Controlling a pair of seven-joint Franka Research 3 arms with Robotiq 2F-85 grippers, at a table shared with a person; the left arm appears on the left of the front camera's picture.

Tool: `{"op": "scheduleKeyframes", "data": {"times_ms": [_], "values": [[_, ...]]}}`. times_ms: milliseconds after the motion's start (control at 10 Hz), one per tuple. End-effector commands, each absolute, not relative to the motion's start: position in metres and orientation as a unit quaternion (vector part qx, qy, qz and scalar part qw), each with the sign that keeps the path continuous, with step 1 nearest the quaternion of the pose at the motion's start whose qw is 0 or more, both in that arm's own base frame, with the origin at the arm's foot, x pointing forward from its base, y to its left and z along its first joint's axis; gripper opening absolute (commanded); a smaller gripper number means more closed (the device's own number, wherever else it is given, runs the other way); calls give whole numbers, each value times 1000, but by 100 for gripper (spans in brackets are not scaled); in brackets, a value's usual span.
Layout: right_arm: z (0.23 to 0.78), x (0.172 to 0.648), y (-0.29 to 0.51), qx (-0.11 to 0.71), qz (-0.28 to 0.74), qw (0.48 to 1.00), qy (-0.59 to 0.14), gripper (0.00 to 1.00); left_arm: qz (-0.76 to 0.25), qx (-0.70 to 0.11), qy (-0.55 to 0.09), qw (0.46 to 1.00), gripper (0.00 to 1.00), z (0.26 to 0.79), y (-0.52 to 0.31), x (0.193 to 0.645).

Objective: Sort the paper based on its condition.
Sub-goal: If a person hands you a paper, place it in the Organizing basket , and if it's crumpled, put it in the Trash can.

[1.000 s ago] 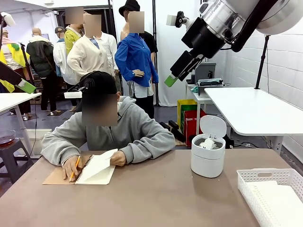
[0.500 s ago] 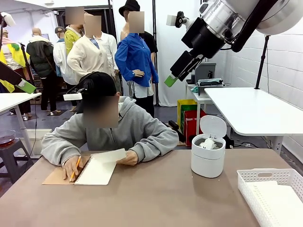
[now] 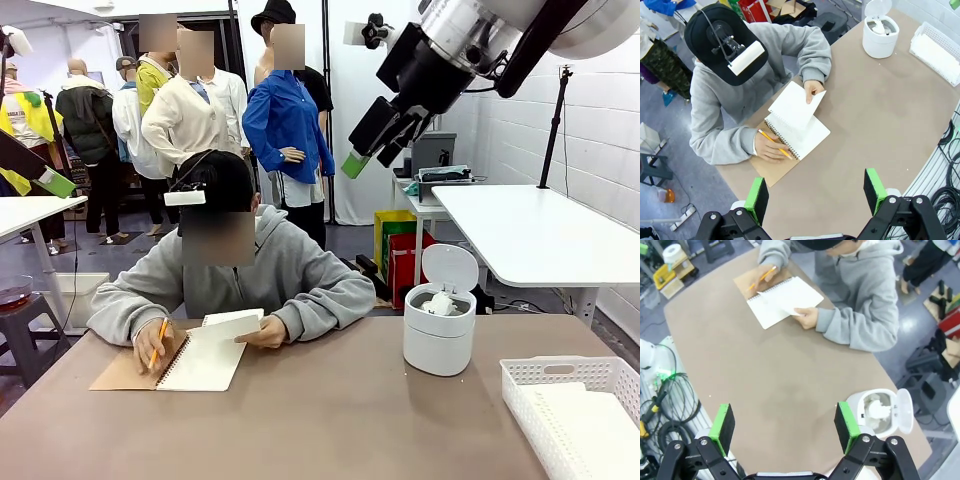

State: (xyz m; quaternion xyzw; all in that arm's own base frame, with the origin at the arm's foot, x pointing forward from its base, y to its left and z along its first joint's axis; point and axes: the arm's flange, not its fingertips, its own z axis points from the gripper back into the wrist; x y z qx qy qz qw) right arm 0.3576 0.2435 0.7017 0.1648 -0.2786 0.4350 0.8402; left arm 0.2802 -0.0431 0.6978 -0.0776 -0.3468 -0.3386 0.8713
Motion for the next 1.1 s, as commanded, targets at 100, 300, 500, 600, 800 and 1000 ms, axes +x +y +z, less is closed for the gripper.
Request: {"op": "scheduleKeyframes", "data": {"times_ms": [100, 300, 500, 600, 800, 1000], "values": [[702, 358, 244, 165, 435, 840, -279, 100, -337, -78, -347, 871, 100, 698, -42, 280], [702, 358, 244, 165, 435, 840, -279, 100, -337, -78, -347, 871, 100, 698, -42, 280], [702, 358, 244, 165, 435, 840, -279, 100, -337, -78, -347, 871, 100, 698, -42, 280], [702, 358, 244, 165, 435, 840, -279, 100, -337, -78, -347, 871, 100, 698, -42, 280], [702, 358, 244, 165, 435, 840, -279, 100, -337, -78, -347, 871, 100, 698, -42, 280], [702, 358, 244, 165, 435, 840, -279, 100, -337, -78, -347, 871, 100, 698, -42, 280]]}}
